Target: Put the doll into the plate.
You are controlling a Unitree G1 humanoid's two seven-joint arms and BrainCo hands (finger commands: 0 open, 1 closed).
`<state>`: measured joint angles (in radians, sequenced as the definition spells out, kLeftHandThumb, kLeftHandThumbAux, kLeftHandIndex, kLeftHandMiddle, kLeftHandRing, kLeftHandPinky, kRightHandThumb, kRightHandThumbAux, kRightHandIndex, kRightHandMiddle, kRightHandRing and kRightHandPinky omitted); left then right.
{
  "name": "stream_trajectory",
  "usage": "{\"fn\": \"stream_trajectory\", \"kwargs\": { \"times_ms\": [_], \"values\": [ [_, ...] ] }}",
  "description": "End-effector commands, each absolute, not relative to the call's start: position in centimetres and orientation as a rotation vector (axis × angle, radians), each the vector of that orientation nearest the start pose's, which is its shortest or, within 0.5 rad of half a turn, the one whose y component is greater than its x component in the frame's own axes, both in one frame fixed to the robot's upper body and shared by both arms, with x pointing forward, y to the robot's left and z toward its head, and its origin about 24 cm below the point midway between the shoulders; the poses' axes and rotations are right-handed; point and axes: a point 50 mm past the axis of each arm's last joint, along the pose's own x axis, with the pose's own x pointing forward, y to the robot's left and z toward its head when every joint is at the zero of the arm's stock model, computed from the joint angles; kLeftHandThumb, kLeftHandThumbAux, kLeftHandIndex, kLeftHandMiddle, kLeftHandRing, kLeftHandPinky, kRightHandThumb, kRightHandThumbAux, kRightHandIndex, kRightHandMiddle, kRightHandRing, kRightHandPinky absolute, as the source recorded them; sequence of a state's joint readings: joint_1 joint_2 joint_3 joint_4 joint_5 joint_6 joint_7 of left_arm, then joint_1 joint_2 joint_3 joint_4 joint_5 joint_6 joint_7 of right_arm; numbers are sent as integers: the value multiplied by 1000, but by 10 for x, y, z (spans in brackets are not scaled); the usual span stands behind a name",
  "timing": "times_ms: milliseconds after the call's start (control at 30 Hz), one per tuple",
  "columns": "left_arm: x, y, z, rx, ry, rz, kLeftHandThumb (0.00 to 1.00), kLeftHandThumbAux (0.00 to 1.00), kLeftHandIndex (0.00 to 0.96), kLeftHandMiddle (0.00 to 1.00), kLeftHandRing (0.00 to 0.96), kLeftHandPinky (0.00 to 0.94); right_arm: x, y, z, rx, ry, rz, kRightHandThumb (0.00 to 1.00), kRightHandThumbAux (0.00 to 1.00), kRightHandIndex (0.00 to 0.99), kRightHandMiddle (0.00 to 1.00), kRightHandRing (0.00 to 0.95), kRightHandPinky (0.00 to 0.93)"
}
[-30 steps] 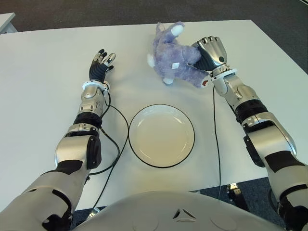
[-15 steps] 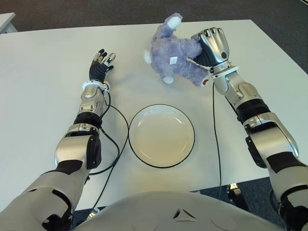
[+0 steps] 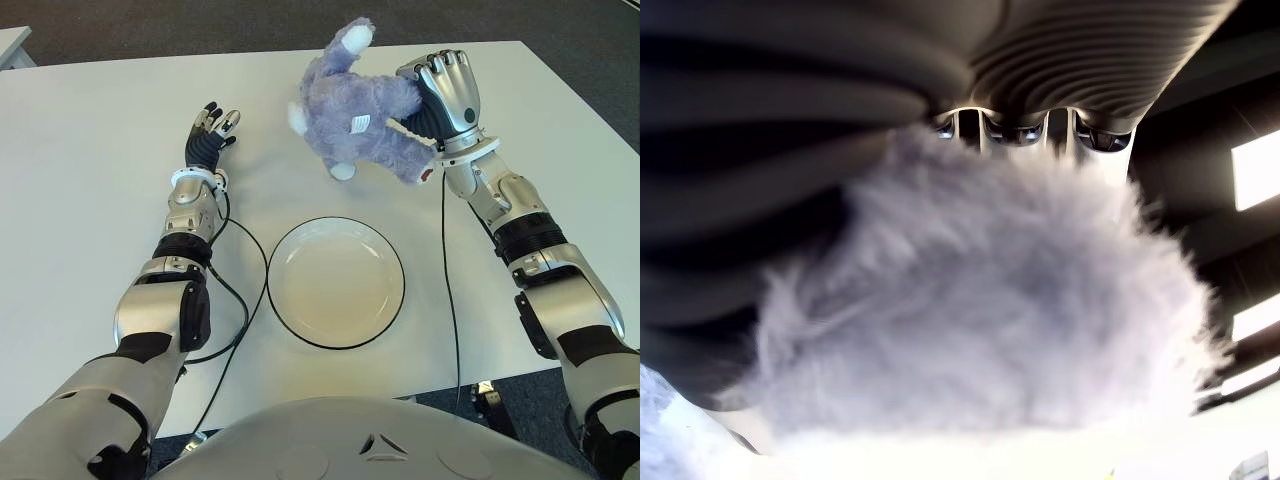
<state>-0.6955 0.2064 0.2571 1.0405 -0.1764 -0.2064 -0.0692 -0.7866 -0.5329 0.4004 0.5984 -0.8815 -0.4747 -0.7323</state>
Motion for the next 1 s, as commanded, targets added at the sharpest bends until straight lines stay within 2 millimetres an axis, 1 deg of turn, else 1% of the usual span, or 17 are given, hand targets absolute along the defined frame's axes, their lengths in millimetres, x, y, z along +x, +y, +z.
{"fn": "stream_trajectory", "kwargs": {
  "times_ms": [33,167,233,400,700,900,1000],
  "values": [
    [346,211,13,-138,251,136,107,596,0,48,37,33,344,-144,182,-1183,-1118,-84,575,734,731,862,872,863],
    [346,211,13,-142,253,140,105,603,0,49,39,31,342,-143,184,-1161,-1139,-83,578,734,730,860,872,863],
    [346,211,13,-142,253,141,106,610,0,47,35,11,340,-142,185,-1140,-1155,-78,580,734,727,859,871,864],
    [346,211,13,-141,251,140,107,609,0,44,28,0,338,-141,186,-1107,-1171,-63,581,734,725,858,871,865],
    [347,210,14,-136,255,138,105,604,0,46,30,0,336,-140,189,-1099,-1191,-59,547,742,727,860,872,864],
    [347,210,14,-145,256,140,107,603,0,51,37,29,335,-140,190,-1096,-1198,-59,545,744,737,865,872,867],
    [347,210,14,-147,257,141,108,603,0,51,39,28,334,-140,190,-1096,-1196,-60,548,742,740,865,872,867]
  ]
}}
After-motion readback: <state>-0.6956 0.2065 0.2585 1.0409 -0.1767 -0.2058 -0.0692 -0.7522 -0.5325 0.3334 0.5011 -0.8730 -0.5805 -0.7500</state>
